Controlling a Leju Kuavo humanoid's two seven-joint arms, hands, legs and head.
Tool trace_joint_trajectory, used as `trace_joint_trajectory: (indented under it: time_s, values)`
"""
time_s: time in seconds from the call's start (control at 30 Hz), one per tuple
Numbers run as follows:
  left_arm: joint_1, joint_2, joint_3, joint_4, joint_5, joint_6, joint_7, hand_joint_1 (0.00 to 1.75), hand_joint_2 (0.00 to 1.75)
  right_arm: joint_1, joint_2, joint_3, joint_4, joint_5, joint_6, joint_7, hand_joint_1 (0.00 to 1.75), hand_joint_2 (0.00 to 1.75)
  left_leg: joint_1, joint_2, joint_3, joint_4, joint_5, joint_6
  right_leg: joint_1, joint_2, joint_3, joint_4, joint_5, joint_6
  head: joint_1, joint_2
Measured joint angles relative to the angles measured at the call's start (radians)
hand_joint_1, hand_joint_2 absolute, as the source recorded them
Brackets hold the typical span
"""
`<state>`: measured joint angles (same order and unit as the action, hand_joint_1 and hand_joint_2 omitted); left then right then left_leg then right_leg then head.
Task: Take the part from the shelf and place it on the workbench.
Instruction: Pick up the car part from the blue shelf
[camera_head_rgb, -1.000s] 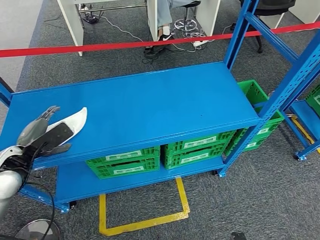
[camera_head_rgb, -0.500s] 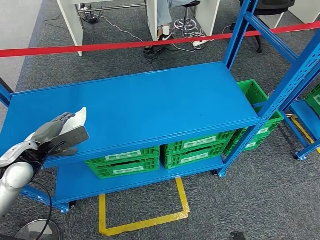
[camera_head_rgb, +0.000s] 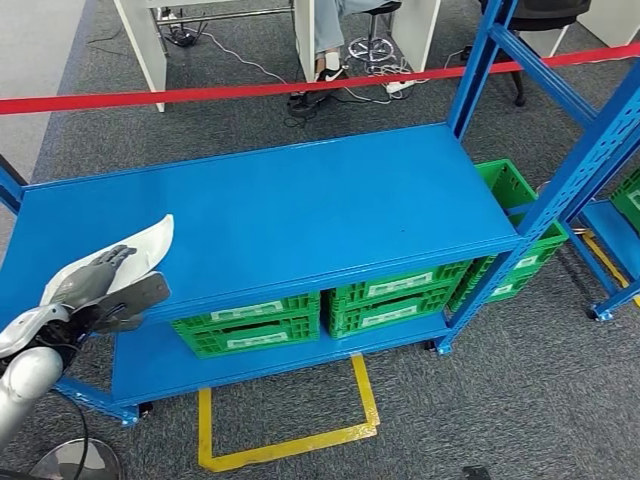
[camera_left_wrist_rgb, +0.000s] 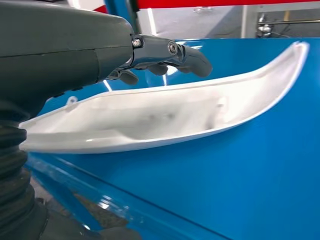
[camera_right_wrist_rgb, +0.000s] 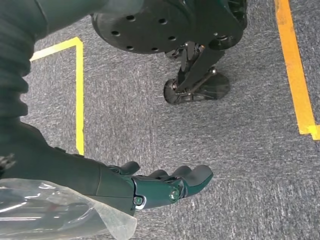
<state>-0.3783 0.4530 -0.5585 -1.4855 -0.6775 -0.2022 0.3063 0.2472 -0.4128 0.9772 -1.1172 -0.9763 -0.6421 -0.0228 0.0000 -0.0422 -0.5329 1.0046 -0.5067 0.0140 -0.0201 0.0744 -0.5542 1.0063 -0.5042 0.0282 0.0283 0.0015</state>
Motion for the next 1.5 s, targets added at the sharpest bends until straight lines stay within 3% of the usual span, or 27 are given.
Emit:
trace_joint_trajectory:
  time_s: [0.5,1.5]
  values:
    - [0.086,0.014,0.074,-0.003,-0.039,0.011,0.027,0.00,1.75,-0.012,-0.007,0.029,-0.001,-0.035,-0.008,-0.014,0.00,1.75,0.000,0.000,0.000,0.000,0.000,0.000,0.000,0.000,0.000,0.000,0.000,0.000,0.000,0.000]
    - [0.040,0.002,0.094,0.113,-0.105,0.004,0.034,0.00,1.75,-0.056,-0.026,0.116,-0.001,-0.089,-0.009,-0.021,0.00,1.75,0.000,0.000,0.000,0.000,0.000,0.000,0.000,0.000,0.000,0.000,0.000,0.000,0.000,0.000]
